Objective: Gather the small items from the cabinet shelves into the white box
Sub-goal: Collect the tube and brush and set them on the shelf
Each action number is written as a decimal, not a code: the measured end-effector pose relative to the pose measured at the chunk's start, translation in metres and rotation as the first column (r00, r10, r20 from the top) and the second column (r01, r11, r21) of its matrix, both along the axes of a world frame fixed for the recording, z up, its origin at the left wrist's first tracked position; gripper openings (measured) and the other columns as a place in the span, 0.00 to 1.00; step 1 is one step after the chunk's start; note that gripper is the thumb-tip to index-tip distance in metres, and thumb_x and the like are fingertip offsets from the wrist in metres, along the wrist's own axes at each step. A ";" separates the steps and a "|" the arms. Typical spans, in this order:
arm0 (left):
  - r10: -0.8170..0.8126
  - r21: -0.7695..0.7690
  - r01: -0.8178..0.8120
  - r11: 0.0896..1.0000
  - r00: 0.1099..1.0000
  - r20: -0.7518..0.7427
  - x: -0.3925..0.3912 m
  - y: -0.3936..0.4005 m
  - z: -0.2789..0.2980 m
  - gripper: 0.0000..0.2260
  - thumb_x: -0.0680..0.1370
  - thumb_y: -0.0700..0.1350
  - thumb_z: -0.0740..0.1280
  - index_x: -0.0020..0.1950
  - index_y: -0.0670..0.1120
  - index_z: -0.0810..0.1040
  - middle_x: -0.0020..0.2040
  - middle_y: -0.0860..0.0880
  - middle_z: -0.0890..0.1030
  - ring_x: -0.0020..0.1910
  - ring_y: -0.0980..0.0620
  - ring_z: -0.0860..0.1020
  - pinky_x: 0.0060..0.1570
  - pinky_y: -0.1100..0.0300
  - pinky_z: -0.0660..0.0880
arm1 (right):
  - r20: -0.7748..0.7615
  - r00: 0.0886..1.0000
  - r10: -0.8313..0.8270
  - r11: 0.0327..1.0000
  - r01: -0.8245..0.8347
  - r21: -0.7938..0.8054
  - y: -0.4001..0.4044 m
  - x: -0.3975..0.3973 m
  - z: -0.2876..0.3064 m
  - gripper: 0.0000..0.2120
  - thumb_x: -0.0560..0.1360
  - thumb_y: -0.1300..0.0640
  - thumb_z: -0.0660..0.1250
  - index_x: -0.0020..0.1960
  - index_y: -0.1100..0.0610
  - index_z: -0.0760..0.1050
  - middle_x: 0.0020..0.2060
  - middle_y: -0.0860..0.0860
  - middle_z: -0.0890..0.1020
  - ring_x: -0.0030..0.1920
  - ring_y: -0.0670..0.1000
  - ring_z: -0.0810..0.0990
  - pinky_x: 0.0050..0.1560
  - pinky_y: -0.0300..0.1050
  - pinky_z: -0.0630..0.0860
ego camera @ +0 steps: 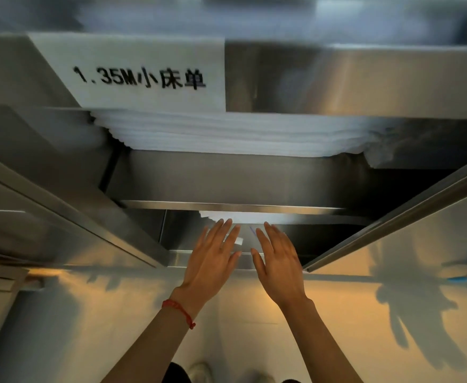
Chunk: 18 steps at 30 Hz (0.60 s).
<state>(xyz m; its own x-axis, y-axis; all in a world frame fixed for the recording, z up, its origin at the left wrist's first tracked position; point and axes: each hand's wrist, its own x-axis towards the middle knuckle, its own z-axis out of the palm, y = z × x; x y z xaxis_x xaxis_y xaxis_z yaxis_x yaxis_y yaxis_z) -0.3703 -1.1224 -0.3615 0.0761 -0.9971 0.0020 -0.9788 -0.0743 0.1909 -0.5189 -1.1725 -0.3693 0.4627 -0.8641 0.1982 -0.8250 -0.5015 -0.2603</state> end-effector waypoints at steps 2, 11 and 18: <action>0.006 0.006 -0.005 1.000 1.000 -0.015 0.001 -0.002 -0.018 0.25 0.82 0.57 0.40 0.67 0.45 0.66 0.63 0.43 0.77 0.61 0.43 0.77 0.70 0.50 0.57 | 0.003 1.000 -0.005 1.000 0.005 0.002 -0.004 0.000 -0.020 0.30 0.82 0.43 0.41 0.62 0.56 0.77 0.61 0.56 0.78 0.59 0.58 0.79 0.59 0.54 0.66; 0.045 -0.017 -0.045 0.999 0.999 -0.021 0.006 -0.021 -0.116 0.24 0.82 0.55 0.39 0.67 0.45 0.65 0.62 0.42 0.78 0.60 0.44 0.78 0.55 0.41 0.73 | -0.010 1.000 -0.006 0.999 0.007 0.046 -0.027 0.004 -0.120 0.29 0.82 0.43 0.41 0.63 0.56 0.75 0.61 0.56 0.79 0.60 0.57 0.79 0.59 0.56 0.67; -0.018 -0.158 0.029 0.987 0.997 0.069 0.013 -0.044 -0.198 0.21 0.74 0.52 0.67 0.64 0.44 0.75 0.60 0.42 0.79 0.58 0.43 0.79 0.55 0.41 0.73 | -0.009 0.999 -0.035 0.998 0.035 0.058 -0.046 0.011 -0.187 0.31 0.82 0.44 0.40 0.60 0.57 0.78 0.59 0.56 0.80 0.59 0.56 0.79 0.60 0.53 0.67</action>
